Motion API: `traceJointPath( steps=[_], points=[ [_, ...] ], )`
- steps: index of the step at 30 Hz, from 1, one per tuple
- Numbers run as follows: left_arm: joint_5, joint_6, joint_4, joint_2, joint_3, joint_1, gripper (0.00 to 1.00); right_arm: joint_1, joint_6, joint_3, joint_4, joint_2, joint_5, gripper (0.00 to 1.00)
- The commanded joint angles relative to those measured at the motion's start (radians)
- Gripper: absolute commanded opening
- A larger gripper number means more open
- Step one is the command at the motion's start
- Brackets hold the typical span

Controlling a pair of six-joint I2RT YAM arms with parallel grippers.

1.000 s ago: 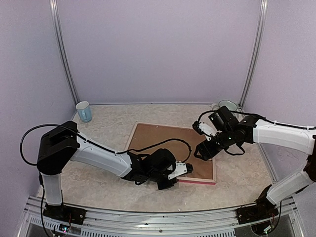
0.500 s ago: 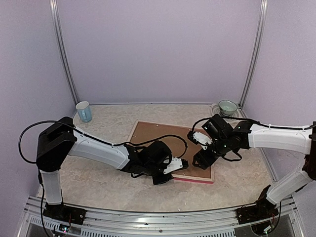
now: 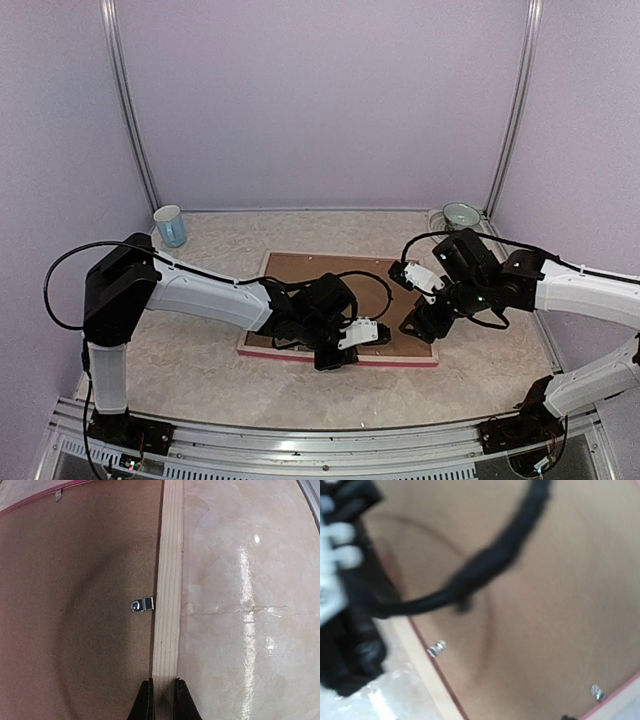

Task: Put the photo into the frame
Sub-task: Pick up the photo frame from the center of the board.

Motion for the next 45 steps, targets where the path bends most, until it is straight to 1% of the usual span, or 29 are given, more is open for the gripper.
traceJointPath(
  steps=[1,5,6,7,9,10,12,15,17,20,22,25,30,32,35,36,41,45],
  points=[
    [0.041,-0.024,-0.054,-0.002,0.012,0.017,0.00,0.013,-0.102,-0.052,0.114,-0.080,-0.078,0.68],
    [0.010,-0.035,-0.072,-0.008,0.030,0.020,0.00,0.018,-0.141,-0.083,0.174,-0.113,-0.122,0.67],
    [0.001,-0.038,-0.076,-0.006,0.030,0.020,0.04,0.019,-0.145,-0.089,0.189,-0.115,-0.133,0.67],
    [-0.005,-0.041,-0.082,-0.004,0.031,0.020,0.11,0.021,-0.150,-0.094,0.196,-0.114,-0.137,0.66],
    [-0.012,-0.044,-0.095,0.003,0.034,0.021,0.32,0.030,-0.165,-0.098,0.196,-0.102,-0.131,0.66],
    [-0.015,-0.045,-0.104,0.005,0.035,0.020,0.40,0.035,-0.175,-0.097,0.189,-0.092,-0.113,0.66],
    [-0.030,-0.044,-0.121,0.015,0.036,0.021,0.46,0.051,-0.192,-0.088,0.172,-0.073,-0.079,0.66],
    [-0.046,-0.036,-0.146,0.024,0.040,0.026,0.47,0.077,-0.214,-0.086,0.171,-0.065,-0.041,0.65],
    [-0.048,-0.029,-0.169,0.031,0.053,0.034,0.47,0.094,-0.229,-0.089,0.177,-0.068,-0.023,0.65],
    [-0.033,-0.014,-0.225,0.059,0.096,0.051,0.41,0.124,-0.254,-0.093,0.180,-0.075,0.025,0.65],
    [-0.014,-0.007,-0.257,0.083,0.127,0.059,0.34,0.153,-0.274,-0.097,0.184,-0.082,0.070,0.65],
    [0.019,0.003,-0.292,0.108,0.155,0.066,0.26,0.194,-0.301,-0.105,0.201,-0.100,0.145,0.65],
    [0.044,0.002,-0.312,0.119,0.163,0.066,0.21,0.263,-0.340,-0.133,0.251,-0.135,0.239,0.65],
    [0.049,0.000,-0.311,0.119,0.161,0.067,0.16,0.293,-0.356,-0.146,0.262,-0.139,0.275,0.65],
    [0.045,-0.006,-0.312,0.127,0.167,0.066,0.02,0.346,-0.377,-0.172,0.277,-0.130,0.341,0.65],
    [0.036,-0.010,-0.311,0.128,0.168,0.066,0.00,0.364,-0.383,-0.180,0.284,-0.123,0.360,0.65],
    [-0.002,-0.029,-0.299,0.120,0.184,0.076,0.00,0.439,-0.395,-0.215,0.332,-0.074,0.477,0.65],
    [0.001,-0.033,-0.281,0.094,0.192,0.087,0.00,0.497,-0.388,-0.234,0.382,-0.030,0.565,0.66]
  ],
)
